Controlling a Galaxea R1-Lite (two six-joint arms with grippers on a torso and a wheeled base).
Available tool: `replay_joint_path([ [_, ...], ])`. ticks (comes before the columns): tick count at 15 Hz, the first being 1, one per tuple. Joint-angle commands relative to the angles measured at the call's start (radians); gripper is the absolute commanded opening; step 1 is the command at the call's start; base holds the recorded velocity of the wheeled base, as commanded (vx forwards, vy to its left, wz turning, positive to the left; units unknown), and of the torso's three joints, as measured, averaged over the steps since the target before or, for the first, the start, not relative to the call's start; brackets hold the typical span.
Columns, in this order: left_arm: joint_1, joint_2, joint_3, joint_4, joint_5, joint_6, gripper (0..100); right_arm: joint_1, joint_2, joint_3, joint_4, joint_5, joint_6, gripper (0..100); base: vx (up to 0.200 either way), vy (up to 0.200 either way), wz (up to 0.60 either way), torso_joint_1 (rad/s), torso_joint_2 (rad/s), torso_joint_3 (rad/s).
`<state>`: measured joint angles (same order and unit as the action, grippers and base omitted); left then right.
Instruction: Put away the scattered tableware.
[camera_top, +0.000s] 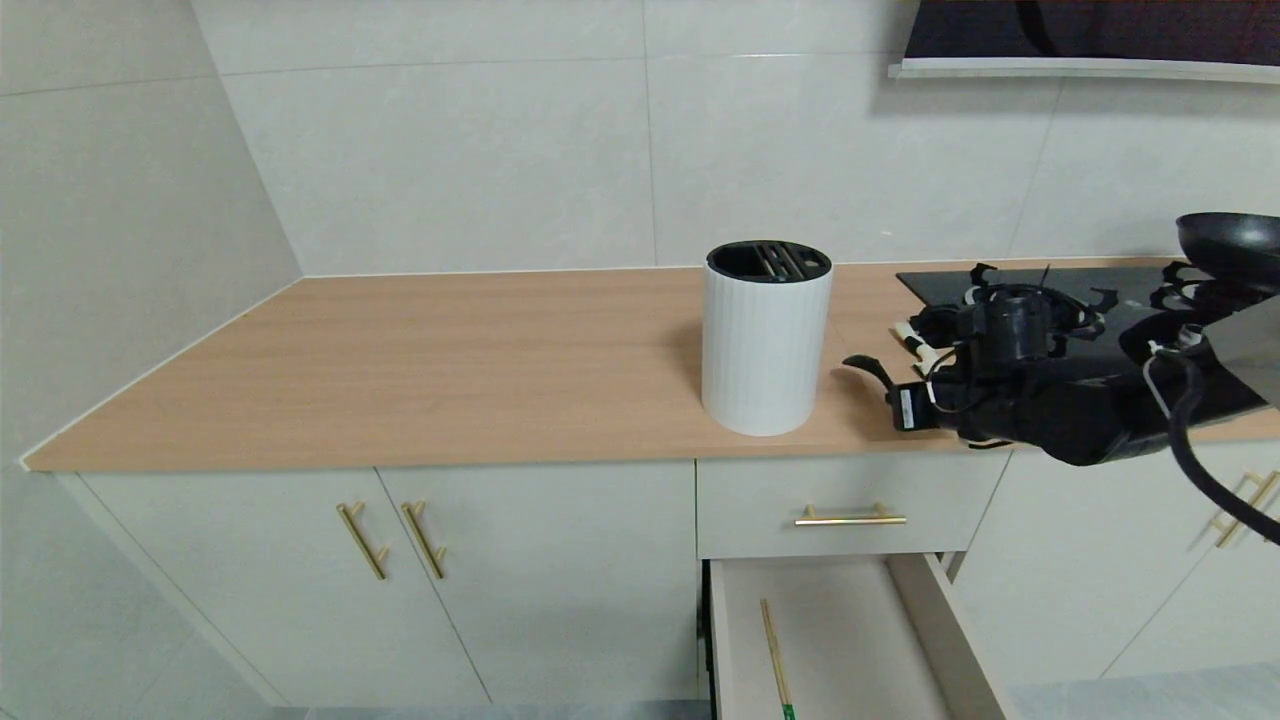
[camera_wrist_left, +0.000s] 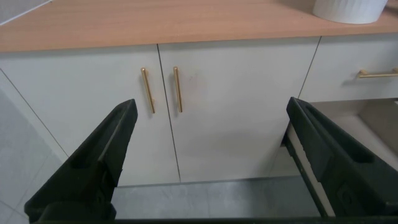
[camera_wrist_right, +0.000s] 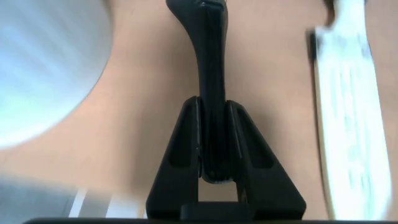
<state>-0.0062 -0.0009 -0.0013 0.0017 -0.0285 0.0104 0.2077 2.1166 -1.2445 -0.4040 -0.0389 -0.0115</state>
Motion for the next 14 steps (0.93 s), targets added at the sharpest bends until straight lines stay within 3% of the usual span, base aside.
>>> replay_joint_path([
  [1,0.000,0.001,0.000,0.000,0.001,0.000,100,0.053,-0.207,0.220,-0.006,-0.015,0.013,0,0.000,0.000,0.00,0.000,0.00,0.000],
  [4,0.000,0.001,0.001,0.000,0.001,0.000,100,0.091,-0.377,0.454,-0.002,-0.013,0.010,0,0.000,0.000,0.00,0.000,0.00,0.000],
  [7,0.000,0.001,0.000,0.000,0.001,0.000,100,0.090,-0.469,0.585,-0.007,-0.010,0.011,0,0.000,0.000,0.00,0.000,0.00,0.000],
  [14,0.000,0.001,0.000,0.000,0.001,0.000,100,0.093,-0.483,0.660,-0.009,-0.009,0.008,0,0.000,0.000,0.00,0.000,0.00,0.000],
])
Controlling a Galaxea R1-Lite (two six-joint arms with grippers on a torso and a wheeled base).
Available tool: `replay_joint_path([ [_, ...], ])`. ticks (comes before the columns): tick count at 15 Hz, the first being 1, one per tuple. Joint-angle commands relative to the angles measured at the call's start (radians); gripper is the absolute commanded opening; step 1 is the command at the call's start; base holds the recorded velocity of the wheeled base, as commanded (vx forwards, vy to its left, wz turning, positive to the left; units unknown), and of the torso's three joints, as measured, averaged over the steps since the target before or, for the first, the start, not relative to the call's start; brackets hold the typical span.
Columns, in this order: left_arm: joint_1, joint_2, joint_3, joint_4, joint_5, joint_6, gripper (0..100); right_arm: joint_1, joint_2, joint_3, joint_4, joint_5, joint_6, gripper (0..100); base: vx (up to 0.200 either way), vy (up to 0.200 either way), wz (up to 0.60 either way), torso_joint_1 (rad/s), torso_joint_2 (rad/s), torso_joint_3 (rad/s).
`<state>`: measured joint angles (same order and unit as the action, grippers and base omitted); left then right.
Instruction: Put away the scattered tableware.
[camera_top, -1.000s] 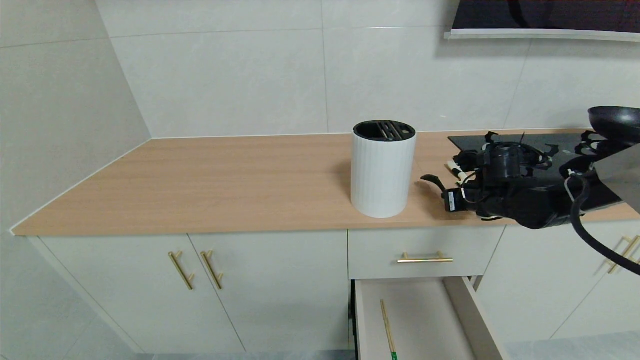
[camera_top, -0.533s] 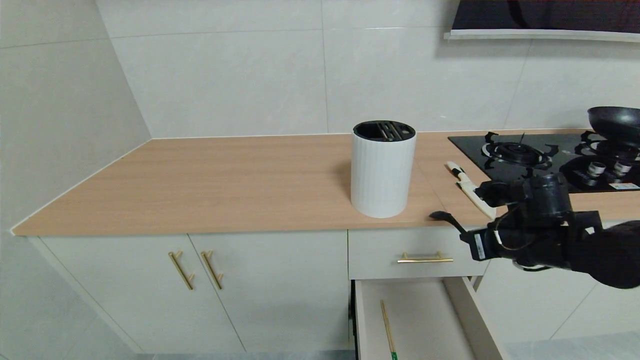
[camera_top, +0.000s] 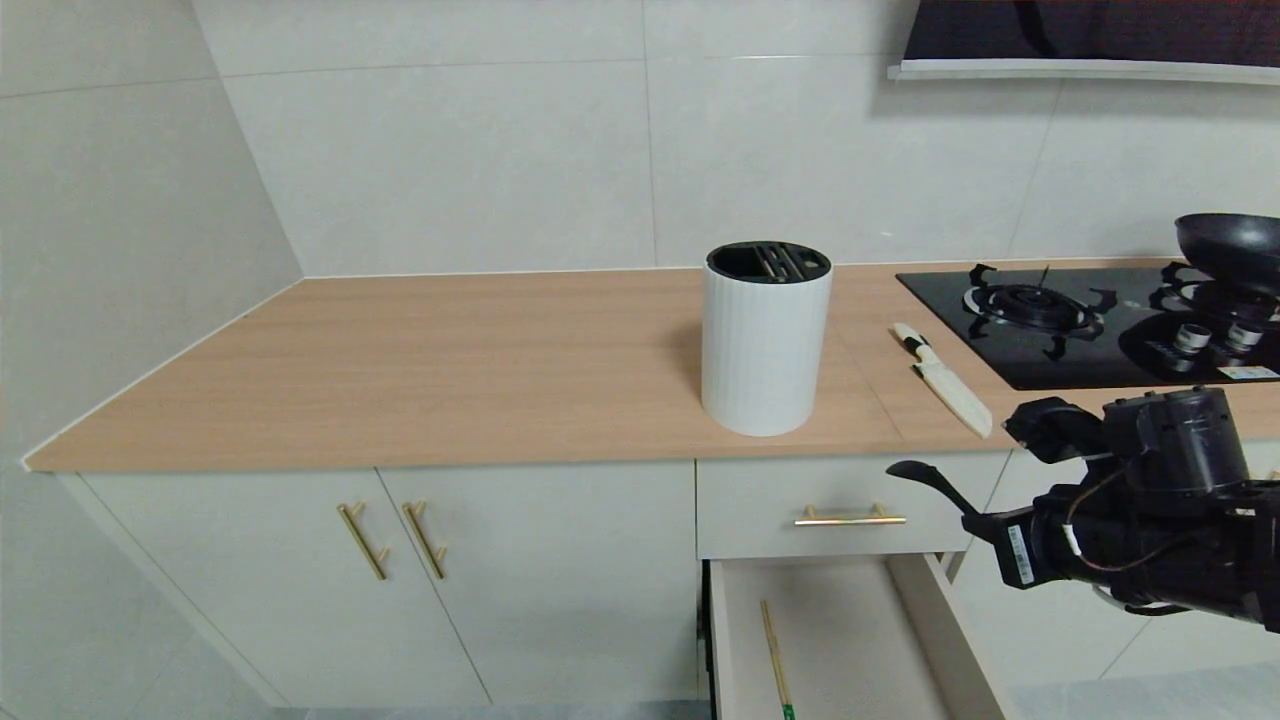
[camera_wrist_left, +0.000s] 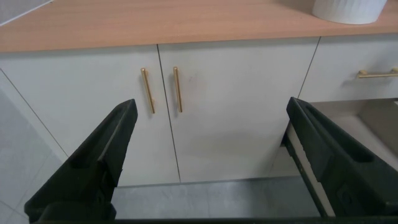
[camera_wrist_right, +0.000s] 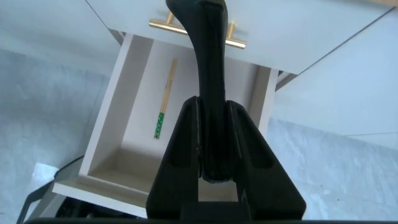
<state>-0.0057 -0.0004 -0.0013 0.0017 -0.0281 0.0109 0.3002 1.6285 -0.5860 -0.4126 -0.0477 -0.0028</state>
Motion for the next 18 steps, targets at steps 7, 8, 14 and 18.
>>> replay_joint_path([
  [7,0.000,0.000,0.000,0.000,0.000,0.000,100,0.014,0.117,0.051,-0.175,-0.026,-0.010,0,0.000,0.000,0.00,0.000,0.00,0.000],
  [8,0.000,0.000,0.000,0.000,0.000,0.000,100,0.014,0.117,0.052,-0.176,-0.026,-0.010,0,0.000,0.000,0.00,0.000,0.00,0.000],
  [14,0.000,0.000,0.000,0.000,0.000,0.000,100,0.017,0.125,0.052,-0.176,-0.026,-0.010,0,0.000,0.000,0.00,-0.162,0.38,0.220],
  [18,0.000,0.000,0.000,0.000,-0.001,0.000,100,0.022,0.145,0.052,-0.176,-0.028,-0.010,0,0.000,0.000,0.00,-0.199,0.49,0.287],
])
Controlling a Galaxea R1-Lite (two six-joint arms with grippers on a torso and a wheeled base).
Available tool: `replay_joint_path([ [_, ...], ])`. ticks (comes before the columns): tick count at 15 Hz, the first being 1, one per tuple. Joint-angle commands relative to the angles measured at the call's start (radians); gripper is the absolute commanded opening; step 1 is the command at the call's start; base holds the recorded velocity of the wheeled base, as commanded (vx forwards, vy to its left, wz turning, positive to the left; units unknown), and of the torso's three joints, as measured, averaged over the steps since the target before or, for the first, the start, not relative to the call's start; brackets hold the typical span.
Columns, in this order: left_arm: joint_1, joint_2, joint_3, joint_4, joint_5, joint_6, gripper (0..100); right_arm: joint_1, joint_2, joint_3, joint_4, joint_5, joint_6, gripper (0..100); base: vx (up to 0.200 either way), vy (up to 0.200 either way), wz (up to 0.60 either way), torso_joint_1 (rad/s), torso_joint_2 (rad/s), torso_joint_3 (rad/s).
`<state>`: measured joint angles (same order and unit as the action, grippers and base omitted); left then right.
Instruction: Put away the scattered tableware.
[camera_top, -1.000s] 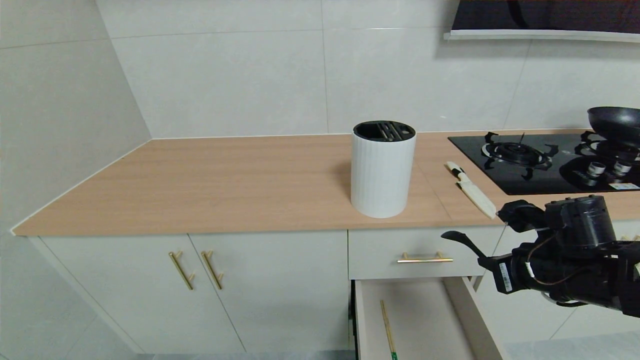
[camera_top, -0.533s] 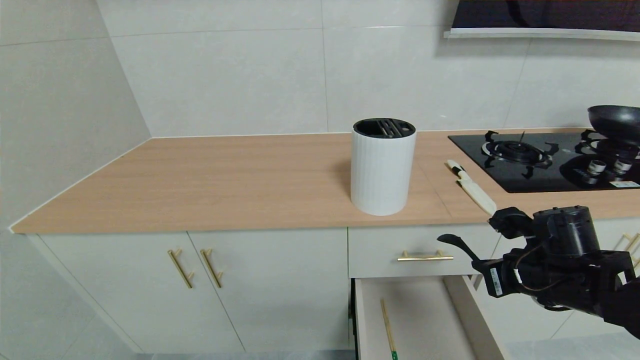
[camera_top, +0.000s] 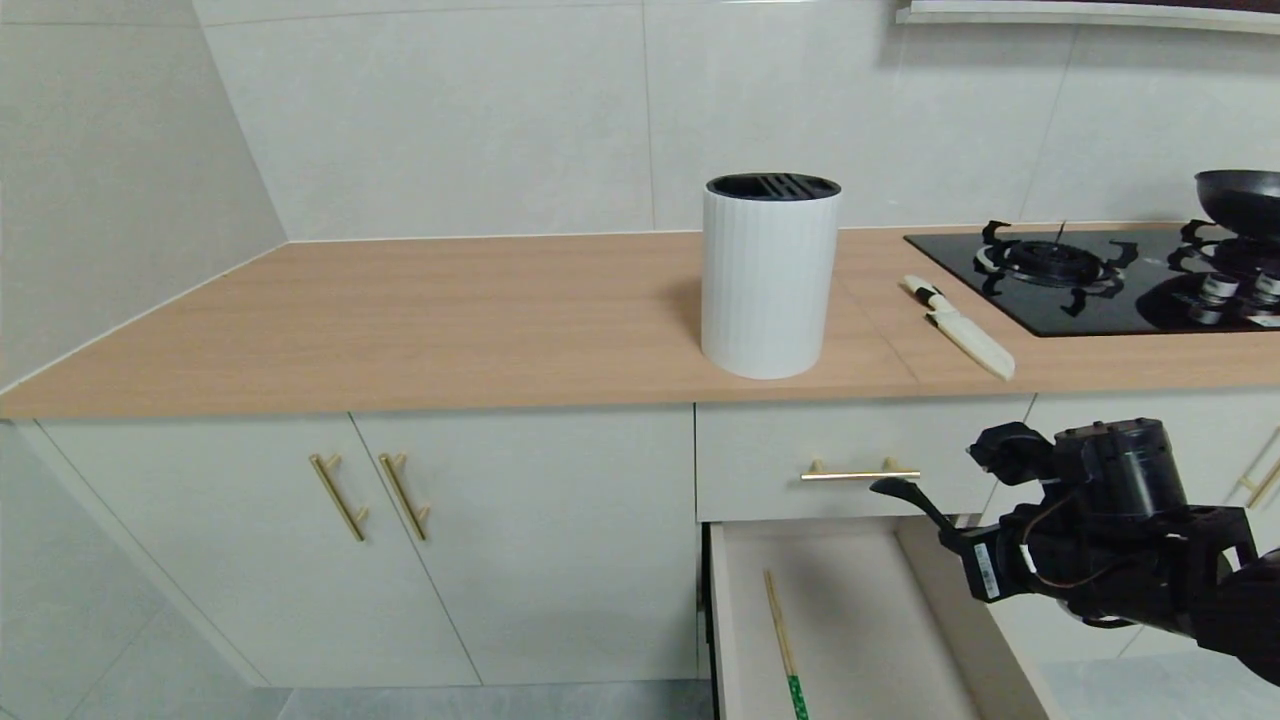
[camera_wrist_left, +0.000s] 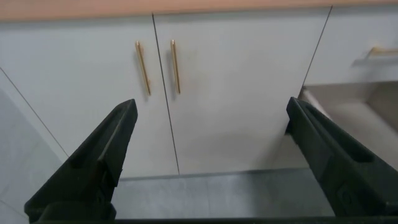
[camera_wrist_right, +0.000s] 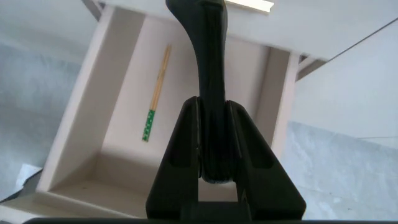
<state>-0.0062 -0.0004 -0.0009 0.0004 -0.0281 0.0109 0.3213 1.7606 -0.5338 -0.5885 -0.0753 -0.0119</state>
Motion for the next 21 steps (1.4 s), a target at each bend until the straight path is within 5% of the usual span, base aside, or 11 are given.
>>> replay_joint_path([
  [1,0.000,0.000,-0.001,0.001,-0.001,0.000,100,0.001,0.016,0.000,-0.001,0.000,0.000,0,0.000,0.000,0.00,-0.203,0.50,0.290],
  [13,0.000,0.000,-0.001,0.001,0.000,0.000,100,0.001,0.040,0.000,-0.004,0.002,0.000,0,0.000,0.000,0.00,-0.145,0.46,0.310],
  [21,0.000,0.000,-0.001,0.001,0.000,0.000,100,0.012,0.094,-0.003,-0.008,0.002,0.001,0,0.000,0.000,0.00,-0.012,0.06,0.042],
])
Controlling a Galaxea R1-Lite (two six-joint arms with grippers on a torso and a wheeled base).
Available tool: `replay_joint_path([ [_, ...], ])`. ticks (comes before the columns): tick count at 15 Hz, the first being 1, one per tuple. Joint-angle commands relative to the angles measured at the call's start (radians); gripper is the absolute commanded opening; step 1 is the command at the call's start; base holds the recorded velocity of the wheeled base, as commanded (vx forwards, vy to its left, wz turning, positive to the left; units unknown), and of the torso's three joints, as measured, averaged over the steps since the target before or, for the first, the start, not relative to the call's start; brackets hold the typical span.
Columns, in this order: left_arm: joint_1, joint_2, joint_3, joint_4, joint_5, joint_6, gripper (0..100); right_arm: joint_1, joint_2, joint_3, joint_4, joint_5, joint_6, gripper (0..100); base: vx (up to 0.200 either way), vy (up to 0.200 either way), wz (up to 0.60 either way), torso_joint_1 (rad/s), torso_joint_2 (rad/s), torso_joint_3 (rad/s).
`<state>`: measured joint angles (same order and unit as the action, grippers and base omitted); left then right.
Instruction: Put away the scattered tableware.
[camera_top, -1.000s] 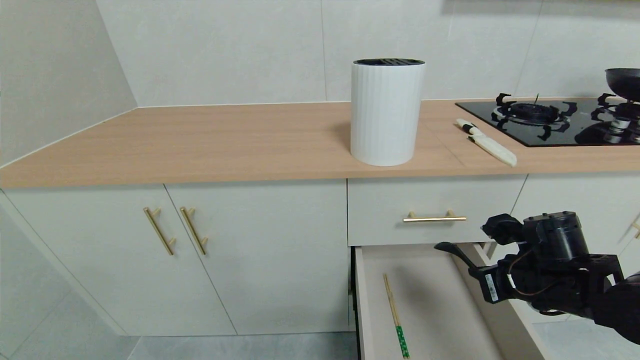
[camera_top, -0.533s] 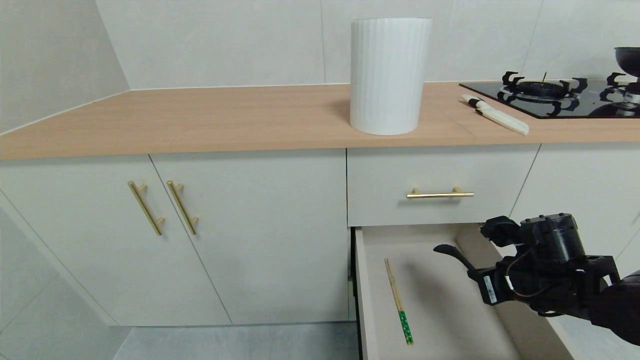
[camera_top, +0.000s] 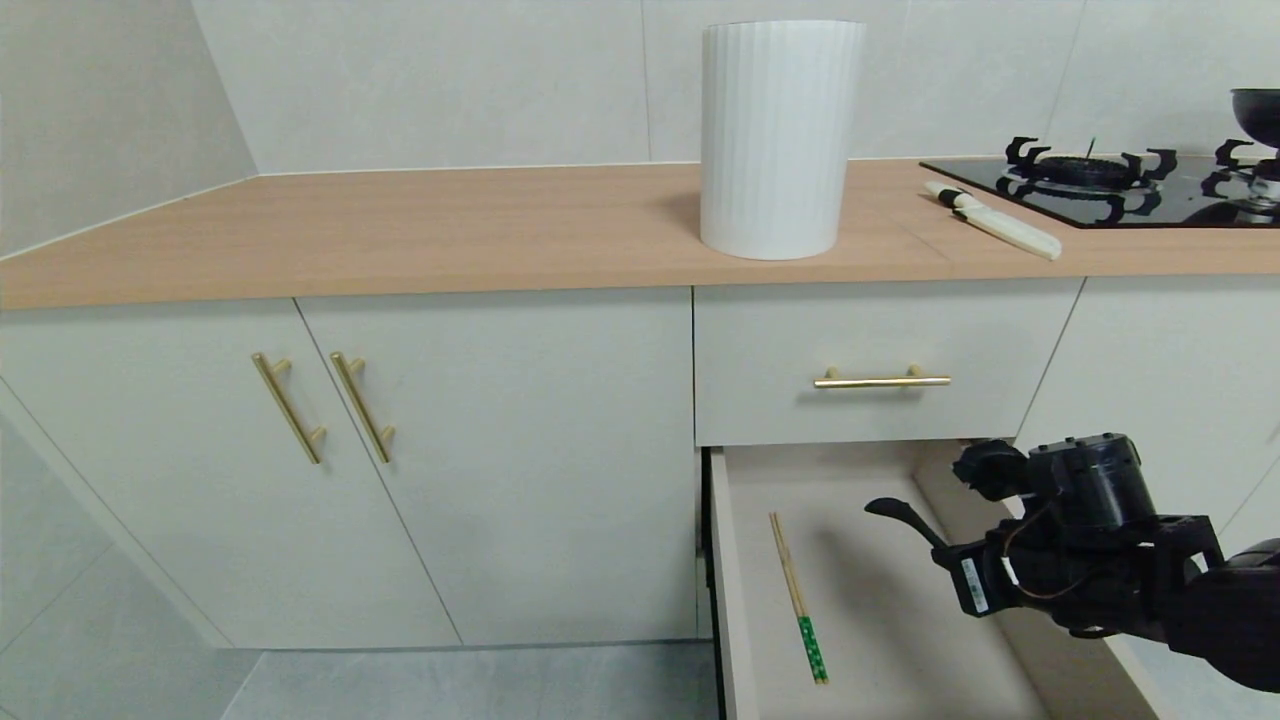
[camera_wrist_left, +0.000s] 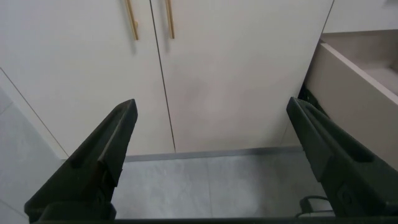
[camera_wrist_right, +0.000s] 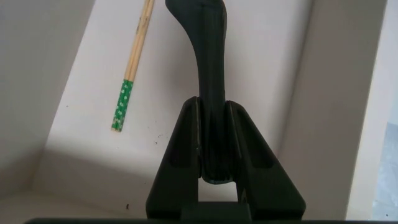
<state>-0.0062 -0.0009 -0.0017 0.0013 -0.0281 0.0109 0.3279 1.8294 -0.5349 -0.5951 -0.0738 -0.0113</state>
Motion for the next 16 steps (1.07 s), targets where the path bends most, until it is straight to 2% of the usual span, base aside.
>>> replay_joint_path([
  [1,0.000,0.001,0.000,0.000,-0.001,0.000,100,0.008,0.059,-0.002,-0.018,0.000,0.001,0,0.000,0.000,0.00,0.000,0.00,0.000],
  [6,0.000,0.001,0.002,0.000,0.000,0.000,100,0.028,0.284,0.003,-0.295,-0.017,0.016,0,0.000,0.000,0.00,0.000,0.00,0.000],
  [9,0.000,0.001,0.000,0.000,0.000,0.000,100,0.049,0.387,-0.054,-0.307,-0.115,0.051,0,0.000,0.000,0.00,0.000,0.00,0.000],
  [16,0.000,0.001,0.002,0.000,0.000,0.000,100,0.072,0.492,-0.096,-0.307,-0.124,0.070,0,0.000,0.000,0.00,0.000,0.00,0.000],
])
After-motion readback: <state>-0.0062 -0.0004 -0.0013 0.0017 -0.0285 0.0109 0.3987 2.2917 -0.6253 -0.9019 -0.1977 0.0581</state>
